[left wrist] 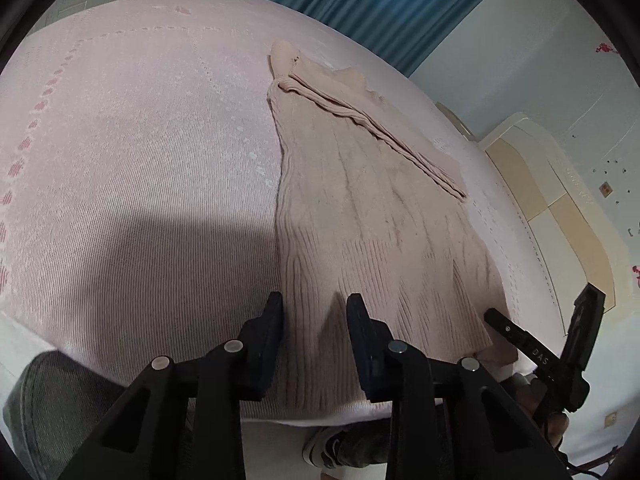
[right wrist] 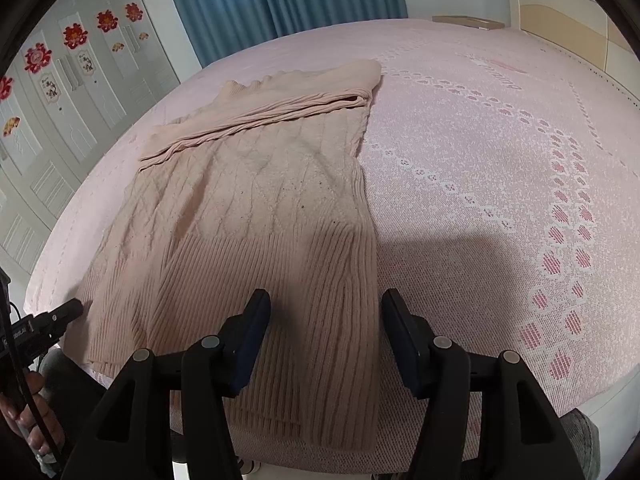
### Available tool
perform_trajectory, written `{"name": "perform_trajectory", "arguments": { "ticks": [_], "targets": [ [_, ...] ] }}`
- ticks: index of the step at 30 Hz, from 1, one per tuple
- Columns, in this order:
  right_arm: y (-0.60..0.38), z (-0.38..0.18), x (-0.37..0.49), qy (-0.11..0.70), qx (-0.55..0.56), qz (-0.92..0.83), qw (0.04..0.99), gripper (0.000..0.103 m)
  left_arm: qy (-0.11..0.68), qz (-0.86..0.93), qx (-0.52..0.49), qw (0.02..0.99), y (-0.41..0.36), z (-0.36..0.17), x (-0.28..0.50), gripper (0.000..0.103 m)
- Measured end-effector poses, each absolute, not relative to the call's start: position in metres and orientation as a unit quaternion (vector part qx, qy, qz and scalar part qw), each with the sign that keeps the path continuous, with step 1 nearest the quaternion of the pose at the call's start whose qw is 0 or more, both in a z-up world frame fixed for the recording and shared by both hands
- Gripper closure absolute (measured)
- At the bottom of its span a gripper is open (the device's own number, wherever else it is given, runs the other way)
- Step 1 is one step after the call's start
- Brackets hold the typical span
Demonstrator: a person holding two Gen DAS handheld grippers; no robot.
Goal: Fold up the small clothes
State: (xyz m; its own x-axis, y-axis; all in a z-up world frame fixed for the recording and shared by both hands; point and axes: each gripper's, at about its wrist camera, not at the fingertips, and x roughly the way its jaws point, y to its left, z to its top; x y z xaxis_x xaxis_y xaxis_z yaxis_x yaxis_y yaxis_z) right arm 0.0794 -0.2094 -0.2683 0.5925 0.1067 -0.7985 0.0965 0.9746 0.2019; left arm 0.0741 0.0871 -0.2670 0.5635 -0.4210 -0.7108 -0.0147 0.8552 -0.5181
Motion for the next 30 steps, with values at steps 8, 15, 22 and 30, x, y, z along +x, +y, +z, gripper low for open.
{"name": "perform_trajectory", "arguments": {
  "ticks": [8, 15, 22, 30],
  "targets": [
    [-0.211, -0.266, 0.074, 0.453, 0.124, 0.008, 0.883, 0.045, 0.463, -0.149, -0.240, 0.840, 0.077, -0.269, 0.063, 0.074],
    [-0.220, -0.261, 0.059, 0.459, 0.148, 0.013, 0.876, 0.045, 0.459, -0.149, -0.251, 0.839, 0.075, -0.273, 0.082, 0.074],
    [-0.239, -0.260, 0.037, 0.452, 0.224, 0.044, 0.862, 0.045, 0.453, -0.149, -0.245, 0.844, 0.074, -0.272, 0.081, 0.074],
    [-0.213, -0.264, 0.051, 0.465, 0.183, 0.063, 0.864, 0.053, 0.453, -0.154, -0.266, 0.837, 0.080, -0.275, 0.082, 0.074]
  ]
}}
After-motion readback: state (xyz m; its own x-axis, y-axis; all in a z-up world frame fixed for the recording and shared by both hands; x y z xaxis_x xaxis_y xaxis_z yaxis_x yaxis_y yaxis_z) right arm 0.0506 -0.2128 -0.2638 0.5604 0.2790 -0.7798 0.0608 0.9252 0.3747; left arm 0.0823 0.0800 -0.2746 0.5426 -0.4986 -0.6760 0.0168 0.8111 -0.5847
